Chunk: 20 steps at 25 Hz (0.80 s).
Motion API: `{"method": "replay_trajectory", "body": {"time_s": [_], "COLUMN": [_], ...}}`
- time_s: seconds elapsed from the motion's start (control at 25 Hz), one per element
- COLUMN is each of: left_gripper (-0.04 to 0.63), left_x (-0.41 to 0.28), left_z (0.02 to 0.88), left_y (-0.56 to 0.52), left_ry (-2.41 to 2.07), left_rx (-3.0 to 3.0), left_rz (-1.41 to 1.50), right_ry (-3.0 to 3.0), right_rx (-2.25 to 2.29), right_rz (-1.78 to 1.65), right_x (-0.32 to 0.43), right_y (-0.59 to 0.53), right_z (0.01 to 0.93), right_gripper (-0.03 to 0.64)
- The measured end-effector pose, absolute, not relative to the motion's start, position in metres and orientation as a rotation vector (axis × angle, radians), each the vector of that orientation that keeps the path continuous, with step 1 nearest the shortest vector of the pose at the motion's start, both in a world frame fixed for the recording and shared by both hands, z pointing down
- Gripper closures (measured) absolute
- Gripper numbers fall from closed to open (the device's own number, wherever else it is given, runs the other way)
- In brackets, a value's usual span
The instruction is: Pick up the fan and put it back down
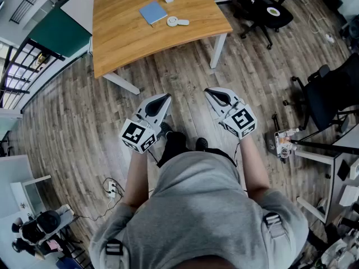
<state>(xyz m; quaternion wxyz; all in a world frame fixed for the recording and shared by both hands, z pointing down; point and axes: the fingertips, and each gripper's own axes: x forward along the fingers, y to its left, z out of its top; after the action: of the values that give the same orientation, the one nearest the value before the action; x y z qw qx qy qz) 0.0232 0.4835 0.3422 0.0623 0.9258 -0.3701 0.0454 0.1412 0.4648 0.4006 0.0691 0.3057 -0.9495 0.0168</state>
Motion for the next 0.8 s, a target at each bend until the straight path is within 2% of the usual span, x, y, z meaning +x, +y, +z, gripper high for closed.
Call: {"method": "replay_trajectory", "body": {"time_s": [0.8], "left_gripper": [0.577], "left_x": [0.013], "left_z": [0.347], "left_y": [0.474], "left_ry": [-1.142], "left_rx": [2.789], "left_rz": [0.145], "right_ry": [-2.799], "right_rx": [0.912], "right_rz": [0.038], "right_x": [0.132], "right_y": [0.456], "right_z": [0.408], "right_gripper": [0.612]}}
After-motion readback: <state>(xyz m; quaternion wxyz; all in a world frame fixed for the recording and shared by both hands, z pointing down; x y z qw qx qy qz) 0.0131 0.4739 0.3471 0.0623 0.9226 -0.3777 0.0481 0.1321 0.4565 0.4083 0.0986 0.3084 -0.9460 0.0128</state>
